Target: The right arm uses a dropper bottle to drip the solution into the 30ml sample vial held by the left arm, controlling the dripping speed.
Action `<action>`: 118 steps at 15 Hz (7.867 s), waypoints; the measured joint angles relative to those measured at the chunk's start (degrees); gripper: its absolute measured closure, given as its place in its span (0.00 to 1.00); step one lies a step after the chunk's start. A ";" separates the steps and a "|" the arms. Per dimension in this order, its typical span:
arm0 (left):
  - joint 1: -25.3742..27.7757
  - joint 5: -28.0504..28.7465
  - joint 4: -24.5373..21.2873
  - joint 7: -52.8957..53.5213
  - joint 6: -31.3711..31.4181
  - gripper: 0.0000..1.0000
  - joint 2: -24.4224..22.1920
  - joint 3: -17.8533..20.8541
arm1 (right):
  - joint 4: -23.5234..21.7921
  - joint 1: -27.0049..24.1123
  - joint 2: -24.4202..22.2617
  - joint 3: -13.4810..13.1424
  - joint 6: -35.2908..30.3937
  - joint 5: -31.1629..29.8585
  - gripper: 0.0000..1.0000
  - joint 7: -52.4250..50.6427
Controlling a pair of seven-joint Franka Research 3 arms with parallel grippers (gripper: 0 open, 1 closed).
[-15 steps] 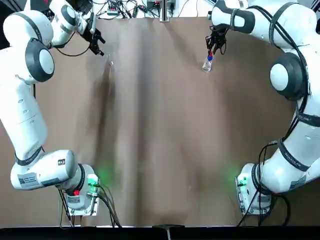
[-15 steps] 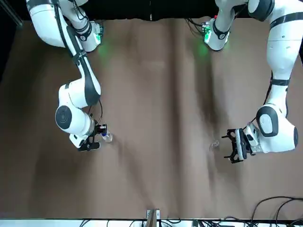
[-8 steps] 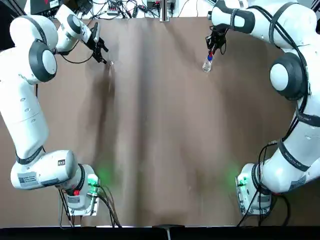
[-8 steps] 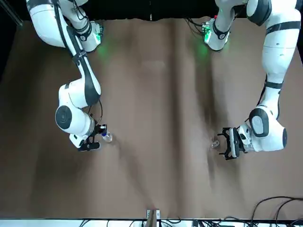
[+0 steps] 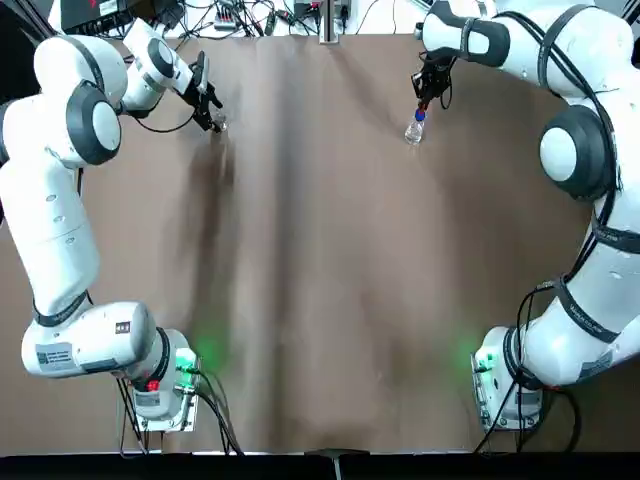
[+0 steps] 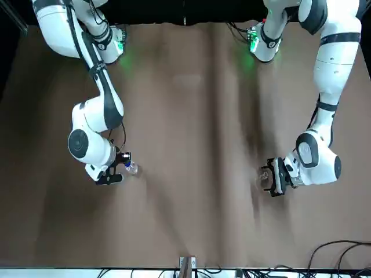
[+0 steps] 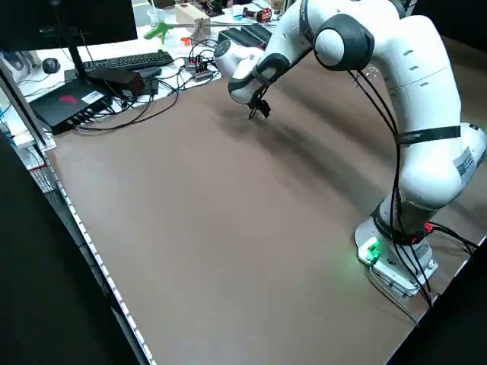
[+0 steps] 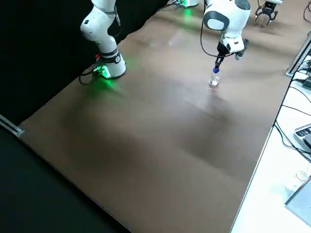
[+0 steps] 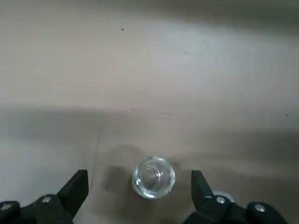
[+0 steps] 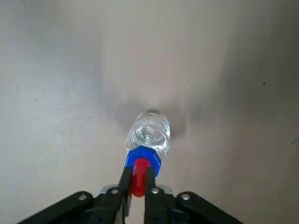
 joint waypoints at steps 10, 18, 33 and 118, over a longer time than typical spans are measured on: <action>0.19 0.00 -0.78 3.81 -0.08 0.28 -0.02 0.04 | -0.02 0.04 0.08 0.06 0.00 0.00 0.96 2.88; 0.34 0.00 -0.77 4.66 -0.07 0.54 -0.50 0.04 | -0.02 0.03 0.09 0.01 -0.01 0.00 0.86 2.88; 0.05 -0.18 -0.74 4.67 -0.08 0.63 -0.70 -0.46 | 0.51 -0.13 0.08 -0.06 -0.18 0.05 0.87 2.92; -36.08 18.79 3.25 -46.27 8.47 0.69 -8.80 -1.05 | 6.45 10.13 -12.40 1.40 -2.75 24.97 0.88 8.07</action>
